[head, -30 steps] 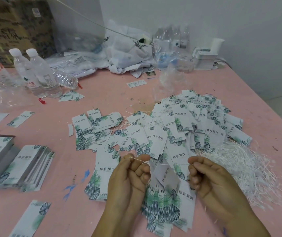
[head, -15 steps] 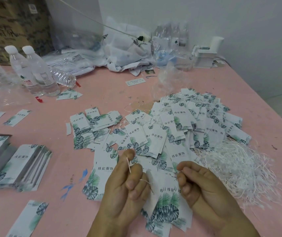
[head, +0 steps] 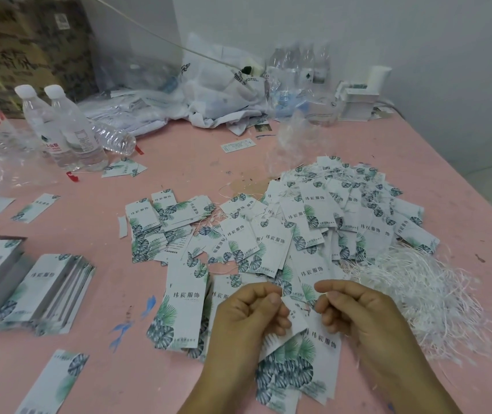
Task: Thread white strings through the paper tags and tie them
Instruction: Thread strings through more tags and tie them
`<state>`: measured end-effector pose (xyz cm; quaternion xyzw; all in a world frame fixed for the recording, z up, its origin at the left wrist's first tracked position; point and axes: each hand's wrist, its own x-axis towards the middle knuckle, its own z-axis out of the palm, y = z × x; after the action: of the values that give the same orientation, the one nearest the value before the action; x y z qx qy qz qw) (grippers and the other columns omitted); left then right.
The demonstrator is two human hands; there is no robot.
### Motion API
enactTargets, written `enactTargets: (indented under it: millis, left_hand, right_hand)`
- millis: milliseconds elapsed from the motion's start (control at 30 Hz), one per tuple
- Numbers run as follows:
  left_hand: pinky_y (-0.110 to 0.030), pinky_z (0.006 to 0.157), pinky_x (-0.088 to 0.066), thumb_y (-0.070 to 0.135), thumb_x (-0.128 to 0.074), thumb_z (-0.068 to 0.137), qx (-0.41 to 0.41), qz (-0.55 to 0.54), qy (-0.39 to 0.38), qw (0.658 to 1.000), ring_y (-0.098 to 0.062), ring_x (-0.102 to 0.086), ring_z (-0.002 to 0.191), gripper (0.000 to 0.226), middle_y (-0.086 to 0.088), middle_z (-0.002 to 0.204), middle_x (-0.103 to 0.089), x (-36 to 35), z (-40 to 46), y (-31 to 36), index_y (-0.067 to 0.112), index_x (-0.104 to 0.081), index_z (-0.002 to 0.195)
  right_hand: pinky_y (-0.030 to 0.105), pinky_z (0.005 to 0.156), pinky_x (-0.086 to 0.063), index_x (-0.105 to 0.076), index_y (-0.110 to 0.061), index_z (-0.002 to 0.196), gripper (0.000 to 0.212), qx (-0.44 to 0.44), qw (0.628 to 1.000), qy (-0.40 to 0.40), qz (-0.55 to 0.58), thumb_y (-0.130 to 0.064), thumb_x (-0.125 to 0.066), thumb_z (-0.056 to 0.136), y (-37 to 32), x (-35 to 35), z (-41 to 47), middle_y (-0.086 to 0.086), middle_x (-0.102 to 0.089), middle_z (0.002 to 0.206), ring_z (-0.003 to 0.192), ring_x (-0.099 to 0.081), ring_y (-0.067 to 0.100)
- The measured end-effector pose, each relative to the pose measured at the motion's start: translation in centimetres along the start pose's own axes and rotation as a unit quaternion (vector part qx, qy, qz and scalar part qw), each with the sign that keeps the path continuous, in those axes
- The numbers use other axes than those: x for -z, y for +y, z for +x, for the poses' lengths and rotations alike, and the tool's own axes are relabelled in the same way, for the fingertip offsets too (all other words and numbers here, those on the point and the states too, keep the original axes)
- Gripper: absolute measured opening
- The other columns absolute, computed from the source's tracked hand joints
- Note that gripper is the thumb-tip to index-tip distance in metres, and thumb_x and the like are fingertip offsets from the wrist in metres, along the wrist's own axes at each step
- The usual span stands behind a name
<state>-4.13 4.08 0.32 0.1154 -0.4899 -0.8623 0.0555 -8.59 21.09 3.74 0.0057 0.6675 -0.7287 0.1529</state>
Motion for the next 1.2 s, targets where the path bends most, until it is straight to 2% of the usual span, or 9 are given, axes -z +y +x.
enactTargets:
  millis: [100, 200, 300, 500, 600, 800, 933, 1033, 1200]
  left_hand:
    - [-0.023, 0.057, -0.054, 0.014, -0.078, 0.074, -0.007, 0.019, -0.009, 1.0, -0.02, -0.065, 0.06, 0.017, -0.02, 0.073, -0.07, 0.1, -0.1, 0.0, 0.008, -0.077, 0.09]
    - [-0.024, 0.061, -0.056, 0.011, -0.078, 0.076, -0.014, 0.048, -0.018, 0.999, -0.021, -0.068, 0.065, 0.017, -0.02, 0.076, -0.072, 0.2, -0.2, -0.2, 0.01, -0.078, 0.093]
    - [-0.024, 0.065, -0.056, 0.012, -0.075, 0.077, -0.016, 0.073, -0.029, 0.997, -0.02, -0.069, 0.068, 0.019, -0.019, 0.078, -0.074, 0.2, -0.3, -0.3, 0.013, -0.079, 0.096]
    - [-0.026, 0.067, -0.056, 0.015, -0.072, 0.078, -0.044, 0.118, -0.033, 0.992, -0.015, -0.066, 0.066, 0.014, -0.011, 0.072, -0.074, -0.1, -0.6, -0.1, 0.017, -0.08, 0.09]
    - [-0.026, 0.066, -0.056, 0.018, -0.073, 0.078, -0.068, 0.148, -0.035, 0.986, -0.015, -0.066, 0.069, 0.012, -0.011, 0.077, -0.075, -0.3, -0.7, 0.0, 0.019, -0.08, 0.088]
    - [-0.039, 0.066, -0.051, 0.033, -0.077, 0.074, -0.101, 0.186, -0.01, 0.977, -0.031, -0.064, 0.072, 0.015, -0.008, 0.081, -0.075, 0.0, -0.6, -0.5, 0.024, -0.078, 0.086]
    - [-0.033, 0.059, -0.042, 0.039, -0.075, 0.074, -0.127, 0.219, 0.008, 0.967, -0.019, -0.052, 0.064, 0.019, -0.002, 0.075, -0.067, 0.2, -0.3, -0.8, 0.026, -0.078, 0.086]
    - [-0.032, 0.059, -0.04, 0.04, -0.075, 0.075, -0.136, 0.231, 0.007, 0.963, -0.015, -0.049, 0.062, 0.017, 0.002, 0.072, -0.063, 0.3, -0.3, -0.9, 0.027, -0.078, 0.086]
    - [-0.029, 0.059, -0.039, 0.04, -0.075, 0.077, -0.139, 0.237, 0.005, 0.962, -0.011, -0.049, 0.063, 0.017, 0.003, 0.07, -0.061, 0.2, -0.3, -0.8, 0.026, -0.079, 0.084]
  right_hand:
    - [0.024, 0.053, -0.052, -0.074, -0.017, 0.086, 0.026, -0.001, 1.0, -0.019, 0.017, 0.001, -0.056, 0.091, 0.3, -0.3, -0.1, 0.022, -0.07, 0.079, 0.061, -0.063, 0.021]
    - [0.025, 0.057, -0.053, -0.074, -0.018, 0.088, 0.011, 0.008, 0.999, -0.026, 0.031, -0.019, -0.069, 0.077, 0.3, -0.8, -0.3, 0.021, -0.071, 0.081, 0.065, -0.065, 0.022]
    - [0.024, 0.06, -0.053, -0.074, -0.016, 0.091, 0.029, 0.017, 0.999, -0.031, 0.032, -0.03, -0.074, 0.066, 0.8, -1.1, -0.4, 0.018, -0.072, 0.08, 0.066, -0.064, 0.02]
    - [0.022, 0.059, -0.053, -0.075, -0.015, 0.089, 0.023, 0.051, 0.997, -0.031, 0.047, -0.022, -0.075, 0.068, 1.8, -2.0, -0.5, 0.02, -0.071, 0.077, 0.064, -0.065, 0.019]
    - [0.022, 0.059, -0.054, -0.076, -0.013, 0.09, 0.024, 0.06, 0.997, -0.032, 0.049, -0.021, -0.075, 0.068, 2.0, -2.3, -0.7, 0.022, -0.071, 0.075, 0.063, -0.065, 0.019]
    - [0.021, 0.06, -0.055, -0.077, -0.017, 0.092, 0.022, 0.066, 0.996, -0.027, 0.047, -0.016, -0.071, 0.071, 1.7, -2.5, -0.9, 0.019, -0.073, 0.079, 0.065, -0.068, 0.018]
    - [0.021, 0.058, -0.055, -0.075, -0.02, 0.089, 0.021, 0.099, 0.995, -0.006, 0.02, -0.005, -0.07, 0.075, 1.6, -2.8, -1.1, 0.018, -0.073, 0.074, 0.061, -0.068, 0.018]
    - [0.021, 0.058, -0.055, -0.076, -0.023, 0.085, 0.031, 0.126, 0.992, 0.012, -0.02, 0.006, -0.068, 0.08, 2.1, -2.8, -1.1, 0.016, -0.073, 0.072, 0.06, -0.068, 0.018]
    - [0.022, 0.061, -0.056, -0.076, -0.027, 0.088, 0.018, 0.142, 0.988, 0.035, -0.043, -0.026, -0.073, 0.071, 2.4, -3.0, -1.3, 0.011, -0.073, 0.074, 0.063, -0.069, 0.017]
